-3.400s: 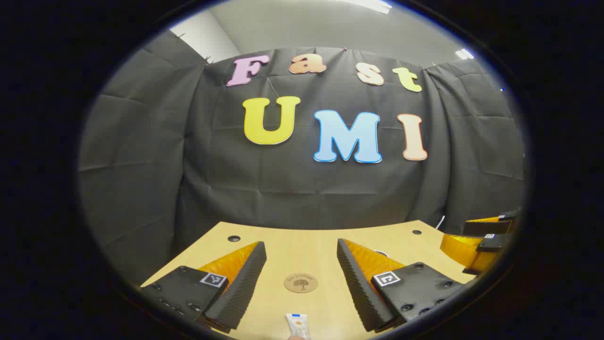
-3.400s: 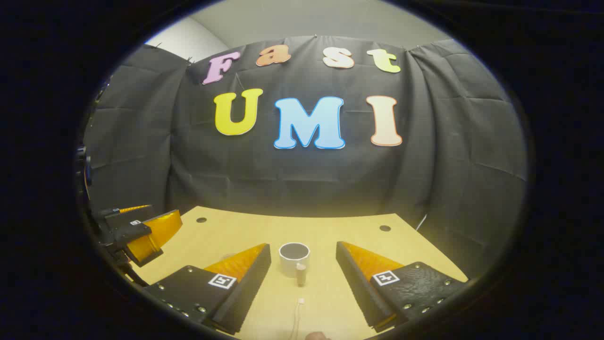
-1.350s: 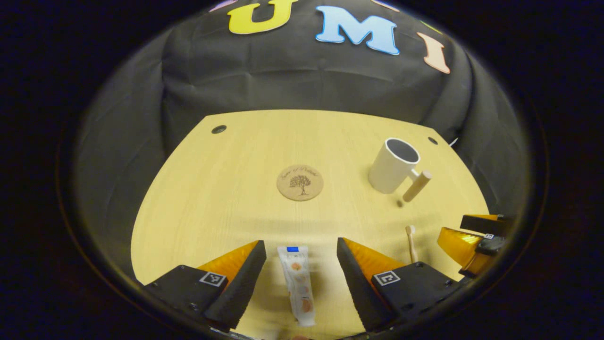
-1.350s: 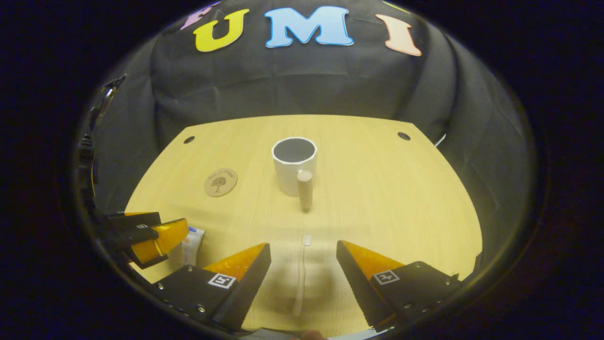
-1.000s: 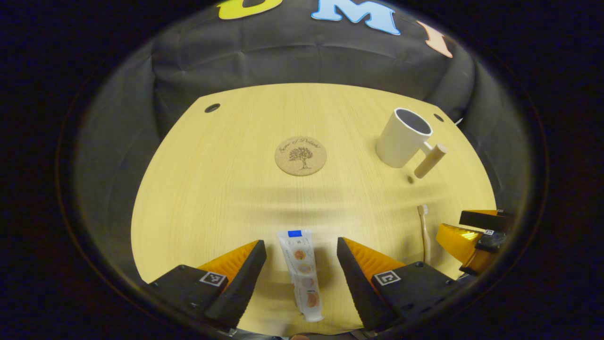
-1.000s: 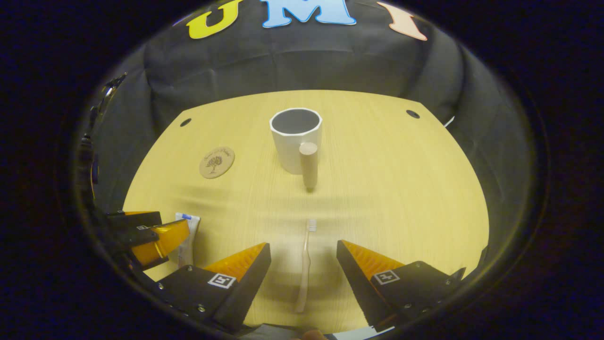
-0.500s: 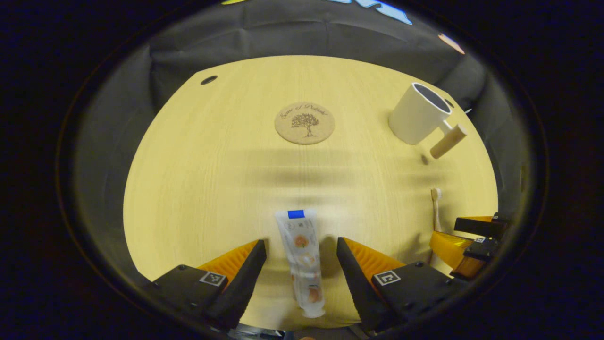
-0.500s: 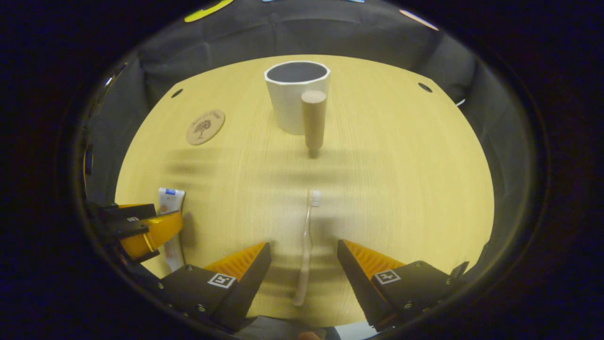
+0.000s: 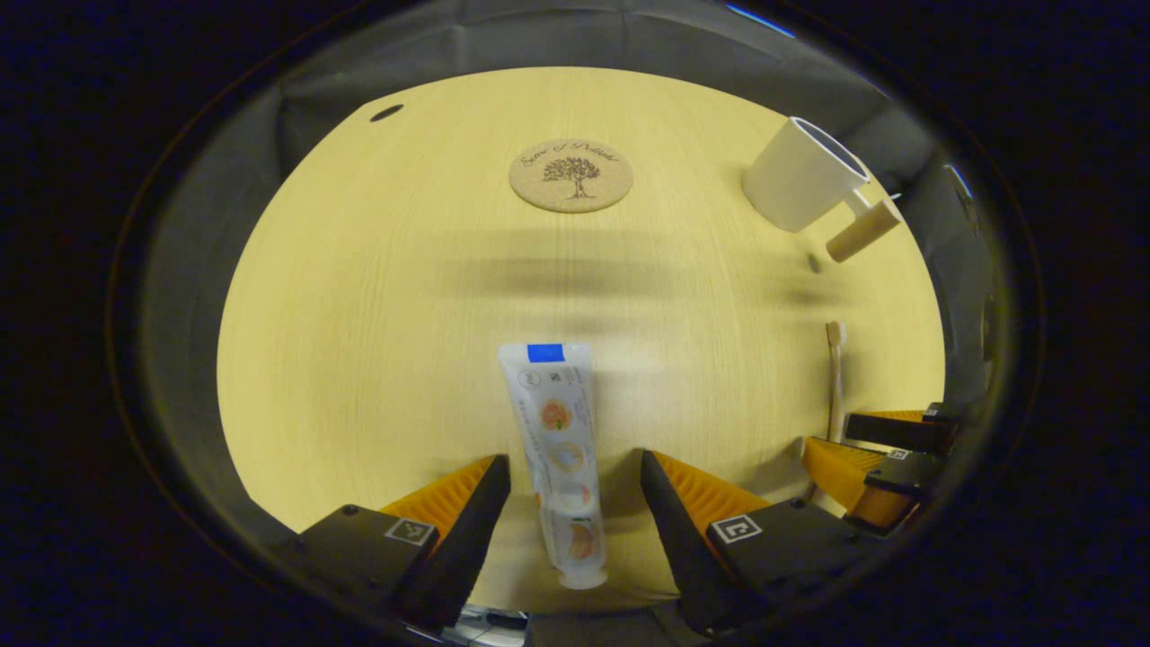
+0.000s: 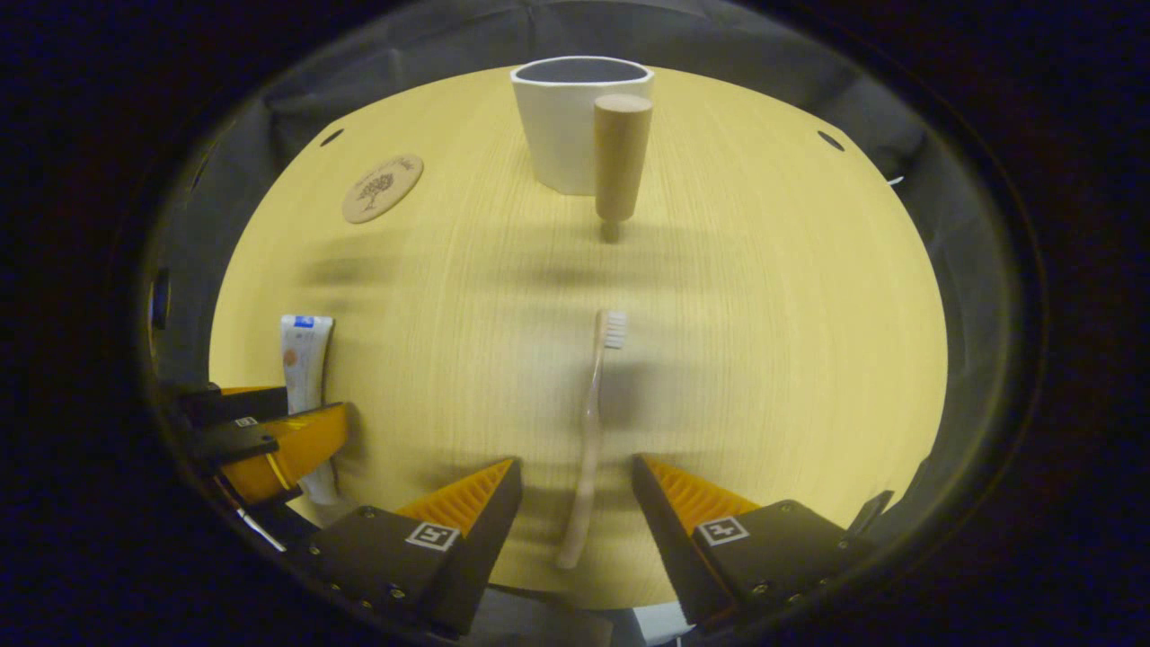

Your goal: Put the toothbrush and toothpaste on the desktop into the cup, then pick up the cup and place it on the coaster on the desktop.

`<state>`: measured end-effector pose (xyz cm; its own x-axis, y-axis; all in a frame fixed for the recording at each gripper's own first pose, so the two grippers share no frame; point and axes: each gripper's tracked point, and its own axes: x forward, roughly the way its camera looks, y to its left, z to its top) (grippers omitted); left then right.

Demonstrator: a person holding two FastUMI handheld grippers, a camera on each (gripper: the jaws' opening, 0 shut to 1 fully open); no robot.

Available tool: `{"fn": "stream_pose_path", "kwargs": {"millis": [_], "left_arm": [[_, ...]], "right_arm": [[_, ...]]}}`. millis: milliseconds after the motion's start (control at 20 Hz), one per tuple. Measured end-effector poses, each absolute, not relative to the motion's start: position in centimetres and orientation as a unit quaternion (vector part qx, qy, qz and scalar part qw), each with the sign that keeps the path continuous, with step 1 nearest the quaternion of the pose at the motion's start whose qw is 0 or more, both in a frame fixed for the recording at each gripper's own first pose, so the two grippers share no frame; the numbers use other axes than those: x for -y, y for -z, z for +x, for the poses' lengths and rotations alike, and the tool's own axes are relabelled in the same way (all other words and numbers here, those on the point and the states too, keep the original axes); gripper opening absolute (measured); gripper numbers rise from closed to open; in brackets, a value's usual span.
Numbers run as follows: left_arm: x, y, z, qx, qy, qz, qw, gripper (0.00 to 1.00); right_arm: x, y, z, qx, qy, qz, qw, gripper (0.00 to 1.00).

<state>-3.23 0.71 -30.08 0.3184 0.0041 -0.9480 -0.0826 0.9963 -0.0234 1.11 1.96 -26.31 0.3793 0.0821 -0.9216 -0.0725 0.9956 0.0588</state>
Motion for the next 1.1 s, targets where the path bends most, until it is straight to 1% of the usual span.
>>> {"fn": "stream_pose_path", "kwargs": {"millis": [50,100,150,200,250,300,350,400,450,500,550,600,650,700,750,800,900,950,1000,1050,1100], "left_arm": [[-0.8,30.1,-3.1,-0.582,-0.028,-0.028,0.812,0.94],[-1.0,30.2,-3.2,-0.582,-0.032,-0.024,0.812,0.89],[-1.2,30.2,-3.2,-0.582,-0.035,-0.018,0.812,0.86],[-1.3,30.3,-3.2,-0.581,-0.035,-0.016,0.813,0.78],[-1.3,30.2,-3.1,-0.581,-0.035,-0.016,0.813,0.75],[-1.4,30.1,-3.1,-0.579,-0.039,-0.021,0.814,0.67],[-1.4,30.2,-3.0,-0.58,-0.041,-0.023,0.814,0.62],[-1.4,30.3,-3.1,-0.578,-0.042,-0.025,0.814,0.54],[-1.4,30.1,-3.1,-0.578,-0.043,-0.024,0.815,0.51],[-1.4,30.2,-3.1,-0.579,-0.044,-0.026,0.814,0.5],[-1.4,30.2,-3.1,-0.578,-0.042,-0.024,0.815,0.49],[-1.4,30.2,-3.1,-0.578,-0.043,-0.026,0.815,0.48],[-1.5,30.1,-3.0,-0.577,-0.043,-0.024,0.815,0.43],[-1.5,30.2,-3.0,-0.575,-0.043,-0.028,0.816,0.42],[-1.5,30.1,-3.0,-0.574,-0.042,-0.03,0.817,0.4],[-1.7,30.1,-3.0,-0.571,-0.046,-0.033,0.819,0.38],[-1.7,29.9,-2.9,-0.565,-0.048,-0.043,0.823,0.35],[-1.9,30.0,-2.8,-0.559,-0.049,-0.049,0.826,0.35],[-1.7,29.8,-2.9,-0.555,-0.048,-0.054,0.828,0.29],[-1.6,29.7,-2.7,-0.55,-0.048,-0.058,0.832,0.29],[-1.5,29.5,-2.6,-0.543,-0.047,-0.06,0.836,0.22]], "right_arm": [[-1.7,26.4,1.2,-0.555,-0.042,-0.002,0.831,0.77],[-1.5,26.4,1.3,-0.554,-0.038,-0.008,0.831,0.75],[-1.3,26.5,1.4,-0.555,-0.033,-0.012,0.831,0.66],[-1.2,26.5,1.3,-0.558,-0.033,-0.013,0.829,0.6],[-1.2,26.5,1.3,-0.56,-0.034,-0.015,0.828,0.55],[-0.9,26.5,1.3,-0.56,-0.022,-0.011,0.828,0.59],[-1.1,26.4,1.1,-0.567,-0.022,-0.001,0.824,0.34],[-1.0,26.6,1.0,-0.568,-0.022,0.0,0.823,0.33],[-1.0,26.6,1.1,-0.567,-0.024,-0.001,0.823,0.34],[-0.7,26.7,1.0,-0.566,-0.021,-0.005,0.824,0.36],[-0.8,27.0,1.3,-0.565,-0.021,0.009,0.825,0.12],[-0.7,26.0,0.7,-0.571,-0.024,0.007,0.821,0.1],[-0.7,26.0,1.0,-0.565,-0.028,0.011,0.825,0.12],[-0.6,26.5,1.1,-0.564,-0.029,0.007,0.825,0.12],[-0.6,26.8,1.5,-0.556,-0.028,0.015,0.831,0.05],[-0.5,26.4,1.4,-0.553,-0.033,0.013,0.832,0.08],[-0.6,26.2,1.7,-0.54,-0.035,0.018,0.84,0.08],[-0.5,25.9,1.6,-0.539,-0.041,0.016,0.841,0.03],[-0.5,26.1,1.6,-0.535,-0.043,0.016,0.844,0.03],[-0.5,26.0,1.7,-0.532,-0.045,0.016,0.845,0.03],[-0.5,26.1,1.7,-0.529,-0.047,0.016,0.847,0.02]]}}
